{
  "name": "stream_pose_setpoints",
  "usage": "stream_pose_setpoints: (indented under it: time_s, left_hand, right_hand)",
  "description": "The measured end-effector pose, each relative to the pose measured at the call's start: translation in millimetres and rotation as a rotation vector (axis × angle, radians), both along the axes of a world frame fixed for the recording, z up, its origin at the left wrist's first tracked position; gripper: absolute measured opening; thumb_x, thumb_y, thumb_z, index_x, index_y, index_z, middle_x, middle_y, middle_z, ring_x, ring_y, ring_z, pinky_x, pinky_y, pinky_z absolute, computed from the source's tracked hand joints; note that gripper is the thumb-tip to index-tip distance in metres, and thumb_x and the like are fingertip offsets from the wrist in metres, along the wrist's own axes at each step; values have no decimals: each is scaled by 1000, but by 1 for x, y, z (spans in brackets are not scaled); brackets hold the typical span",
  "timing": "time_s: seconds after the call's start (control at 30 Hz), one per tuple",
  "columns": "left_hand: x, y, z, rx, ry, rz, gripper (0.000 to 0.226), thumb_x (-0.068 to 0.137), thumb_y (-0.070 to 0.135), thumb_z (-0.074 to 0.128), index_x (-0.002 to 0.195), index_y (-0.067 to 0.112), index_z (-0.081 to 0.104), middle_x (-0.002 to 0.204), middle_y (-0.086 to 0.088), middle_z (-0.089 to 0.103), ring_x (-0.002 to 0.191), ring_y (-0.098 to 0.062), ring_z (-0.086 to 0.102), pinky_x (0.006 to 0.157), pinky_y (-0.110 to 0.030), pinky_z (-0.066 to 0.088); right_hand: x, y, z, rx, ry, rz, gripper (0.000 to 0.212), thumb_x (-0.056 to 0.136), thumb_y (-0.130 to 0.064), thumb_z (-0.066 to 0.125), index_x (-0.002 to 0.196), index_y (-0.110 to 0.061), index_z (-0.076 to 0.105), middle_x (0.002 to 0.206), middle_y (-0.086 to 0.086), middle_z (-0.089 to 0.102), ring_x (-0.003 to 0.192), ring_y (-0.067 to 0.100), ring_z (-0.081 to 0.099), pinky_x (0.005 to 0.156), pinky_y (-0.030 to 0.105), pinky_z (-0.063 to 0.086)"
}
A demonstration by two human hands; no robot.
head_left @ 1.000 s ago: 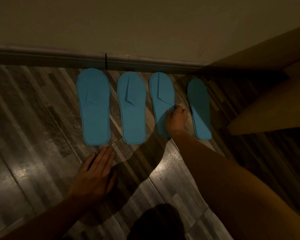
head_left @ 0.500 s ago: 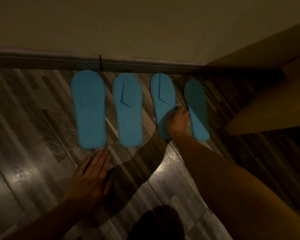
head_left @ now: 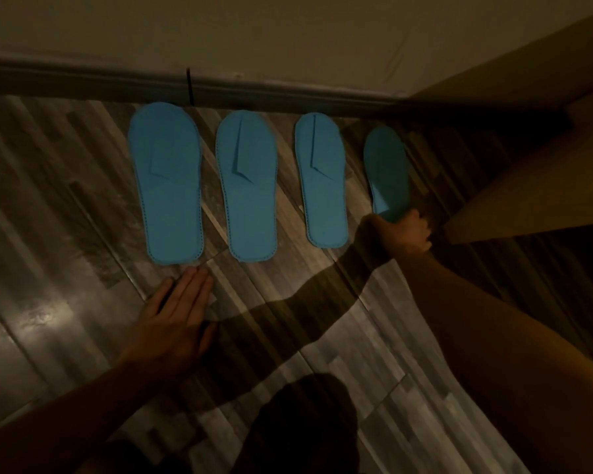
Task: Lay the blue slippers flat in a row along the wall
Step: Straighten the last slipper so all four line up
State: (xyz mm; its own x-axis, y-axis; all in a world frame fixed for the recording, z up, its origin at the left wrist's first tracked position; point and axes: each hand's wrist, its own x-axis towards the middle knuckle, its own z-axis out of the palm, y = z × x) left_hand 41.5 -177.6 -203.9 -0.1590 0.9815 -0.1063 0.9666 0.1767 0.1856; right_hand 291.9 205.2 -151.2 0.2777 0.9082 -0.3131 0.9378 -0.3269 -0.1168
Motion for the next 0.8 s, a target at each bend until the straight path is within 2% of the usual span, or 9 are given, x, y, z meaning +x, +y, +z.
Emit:
stream_pose_setpoints:
  time_s: [0.13,0.2,0.33,0.4,0.47,0.53,0.6,0.67,0.8]
  left_hand:
    - [1,6,30,-28,-35,-13,71,102,46,35,156,0,35,161,-21,41,150,-35,40,122,-52,29]
    - [-1,19,52,-12,-101,-46,68,97,48,40,149,4,43,152,-17,49,139,-34,51,116,-47,28]
    - [25,74,82,111,-95,-282,68,91,49,45,142,3,52,146,-16,58,134,-31,57,116,-42,36]
    - [54,107,81,87,-143,-273,72,97,49,40,151,2,40,156,-18,49,144,-32,47,122,-41,29]
    - [83,133,71,-5,-186,-150,77,102,51,30,160,2,17,169,-20,25,157,-32,24,127,-43,15]
    - [102,145,58,-123,-207,-22,81,103,52,29,162,2,5,172,-21,10,160,-32,9,129,-44,6]
    - [111,142,45,-157,-154,31,81,103,52,33,161,-1,12,171,-23,14,159,-35,13,128,-46,5]
    - [114,136,35,-108,-74,18,78,103,51,35,157,-3,23,167,-25,24,157,-37,22,126,-49,12]
    - [116,134,27,-82,-64,5,77,103,49,27,157,-5,21,167,-27,22,157,-40,20,128,-52,20]
  right_hand:
    - [1,0,2,46,42,47,92,65,-64,75,138,-16,44,138,13,50,127,39,46,105,58,37]
    - [0,-2,5,55,70,52,92,64,-63,76,138,-16,44,137,13,50,126,39,47,103,57,39]
    - [-3,-5,10,28,145,-5,92,62,-61,79,136,-17,46,137,11,51,127,37,47,105,57,40]
    - [-5,-6,12,16,180,-29,92,62,-59,81,136,-16,46,136,12,51,127,37,47,105,57,41]
    - [-5,-9,15,23,169,-18,93,63,-59,81,136,-13,46,137,14,49,127,38,47,104,57,43]
    - [-3,-12,16,32,170,0,97,61,-61,80,137,-13,44,138,15,46,127,38,46,103,57,45]
    - [-2,-13,16,46,202,14,97,60,-62,80,137,-15,44,138,14,43,127,38,45,102,57,46]
    - [-3,-12,16,71,210,14,96,62,-61,79,138,-15,43,140,14,41,129,37,43,103,56,46]
    - [-13,-11,19,115,242,35,92,68,-57,76,138,-10,41,141,17,39,131,38,39,105,54,43]
